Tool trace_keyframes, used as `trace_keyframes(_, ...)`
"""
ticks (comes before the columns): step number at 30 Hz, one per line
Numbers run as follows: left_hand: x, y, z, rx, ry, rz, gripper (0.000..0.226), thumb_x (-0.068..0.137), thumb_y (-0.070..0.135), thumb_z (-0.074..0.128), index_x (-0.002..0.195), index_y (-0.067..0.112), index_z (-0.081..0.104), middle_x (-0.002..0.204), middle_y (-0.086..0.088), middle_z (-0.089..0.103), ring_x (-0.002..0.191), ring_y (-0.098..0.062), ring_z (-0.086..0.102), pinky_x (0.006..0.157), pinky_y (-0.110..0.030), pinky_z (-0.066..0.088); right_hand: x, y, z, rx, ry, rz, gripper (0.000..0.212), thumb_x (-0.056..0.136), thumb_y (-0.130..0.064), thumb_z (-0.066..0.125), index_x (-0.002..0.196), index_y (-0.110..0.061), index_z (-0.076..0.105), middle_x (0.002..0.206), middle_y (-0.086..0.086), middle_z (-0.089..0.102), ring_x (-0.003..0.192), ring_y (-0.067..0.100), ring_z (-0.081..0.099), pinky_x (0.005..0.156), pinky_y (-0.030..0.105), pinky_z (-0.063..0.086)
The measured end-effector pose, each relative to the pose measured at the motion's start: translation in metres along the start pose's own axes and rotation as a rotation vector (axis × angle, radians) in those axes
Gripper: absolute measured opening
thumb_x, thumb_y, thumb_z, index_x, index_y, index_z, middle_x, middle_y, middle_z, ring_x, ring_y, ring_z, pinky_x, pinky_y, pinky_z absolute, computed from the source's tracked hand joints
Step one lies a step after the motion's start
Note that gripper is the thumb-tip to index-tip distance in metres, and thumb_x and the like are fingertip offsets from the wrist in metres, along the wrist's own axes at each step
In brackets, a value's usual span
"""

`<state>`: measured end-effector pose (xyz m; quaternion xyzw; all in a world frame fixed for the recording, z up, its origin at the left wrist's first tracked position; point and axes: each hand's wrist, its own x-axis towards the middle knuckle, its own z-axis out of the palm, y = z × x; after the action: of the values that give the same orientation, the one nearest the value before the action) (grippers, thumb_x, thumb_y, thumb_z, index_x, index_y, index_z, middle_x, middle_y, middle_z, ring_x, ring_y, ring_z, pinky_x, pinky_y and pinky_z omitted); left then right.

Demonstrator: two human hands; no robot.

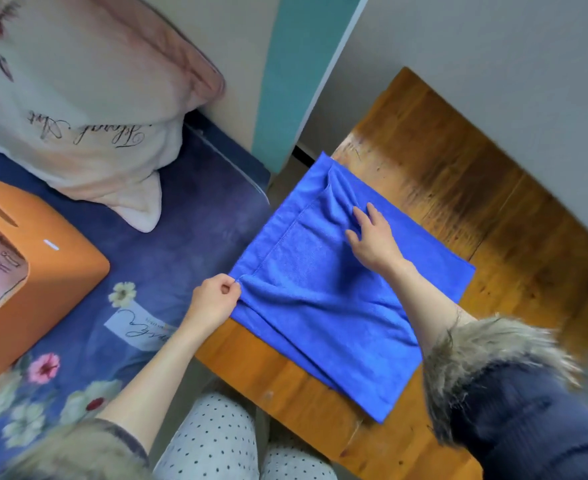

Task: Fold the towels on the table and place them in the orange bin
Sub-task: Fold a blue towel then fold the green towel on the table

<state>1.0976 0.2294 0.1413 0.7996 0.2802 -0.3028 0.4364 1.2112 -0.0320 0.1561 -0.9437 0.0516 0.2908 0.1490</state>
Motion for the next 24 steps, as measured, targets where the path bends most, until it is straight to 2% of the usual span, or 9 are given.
trace_keyframes(2, 0.003, 0.002, 0.000, 0.043, 0.005, 0.010, 0.016, 0.092, 0.022, 0.050, 0.080, 0.016, 0.061, 0.083, -0.006, 0.069, 0.086, -0.025, 0.063, 0.081, -0.035, 0.047, -0.007, 0.017, 0.011, -0.069, -0.003, -0.044, 0.058, 0.098, -0.027, 0.043, 0.149, -0.018, 0.018, 0.159, 0.007, 0.000, 0.146, 0.025, -0.001, 0.116, 0.045, 0.016)
trace_keyframes(4, 0.005, 0.006, 0.000, 0.069, 0.011, 0.029, 0.016, 0.092, 0.022, 0.050, 0.082, 0.016, 0.061, 0.081, -0.003, 0.068, 0.085, -0.024, 0.064, 0.081, -0.035, 0.048, -0.013, 0.026, 0.016, -0.115, 0.021, -0.033, 0.059, 0.099, -0.029, 0.041, 0.150, -0.021, 0.014, 0.159, 0.005, -0.003, 0.146, 0.024, -0.004, 0.115, 0.049, 0.017)
trace_keyframes(9, 0.009, 0.033, 0.012, 0.136, 0.012, 0.123, 0.018, 0.093, 0.017, 0.047, 0.086, 0.010, 0.062, 0.075, 0.001, 0.063, 0.076, -0.020, 0.058, 0.062, -0.025, 0.041, -0.031, 0.048, 0.020, -0.046, 0.083, 0.184, 0.060, 0.098, -0.028, 0.038, 0.150, -0.022, 0.010, 0.159, 0.003, -0.005, 0.146, 0.022, -0.003, 0.114, 0.047, 0.022)
trace_keyframes(14, 0.026, 0.065, 0.040, 0.290, -0.027, 0.288, 0.017, 0.093, 0.018, 0.047, 0.090, 0.008, 0.061, 0.092, -0.006, 0.060, 0.086, -0.022, 0.054, 0.073, -0.026, 0.034, -0.078, 0.086, 0.028, 0.091, 0.089, 0.434, 0.059, 0.099, -0.029, 0.036, 0.151, -0.027, 0.008, 0.159, -0.002, -0.005, 0.146, 0.019, 0.000, 0.101, 0.043, 0.037)
trace_keyframes(17, 0.034, 0.085, 0.062, 0.409, -0.073, 0.420, 0.017, 0.093, 0.015, 0.049, 0.095, 0.003, 0.062, 0.099, -0.014, 0.057, 0.096, -0.028, 0.053, 0.077, -0.027, 0.034, -0.111, 0.107, 0.037, 0.198, 0.102, 0.567, 0.055, 0.099, -0.033, 0.036, 0.150, -0.025, 0.017, 0.159, -0.001, 0.004, 0.145, 0.021, 0.009, 0.102, 0.044, 0.036)
trace_keyframes(20, 0.038, 0.103, 0.082, 0.513, -0.109, 0.504, 0.018, 0.092, 0.013, 0.050, 0.097, 0.001, 0.063, 0.101, -0.019, 0.058, 0.101, -0.034, 0.052, 0.084, -0.036, 0.036, -0.140, 0.124, 0.047, 0.206, 0.129, 0.687, 0.049, 0.098, -0.034, 0.038, 0.145, -0.021, 0.031, 0.154, 0.004, 0.023, 0.138, 0.027, 0.028, 0.100, 0.045, 0.037)
trace_keyframes(24, 0.039, 0.122, 0.102, 0.623, -0.128, 0.570, 0.020, 0.091, 0.015, 0.051, 0.096, 0.002, 0.065, 0.099, -0.022, 0.059, 0.100, -0.038, 0.051, 0.087, -0.044, 0.041, -0.165, 0.145, 0.055, 0.095, 0.178, 0.792, 0.036, 0.097, -0.029, 0.041, 0.128, -0.013, 0.049, 0.129, 0.012, 0.049, 0.117, 0.031, 0.049, 0.090, 0.042, 0.039)
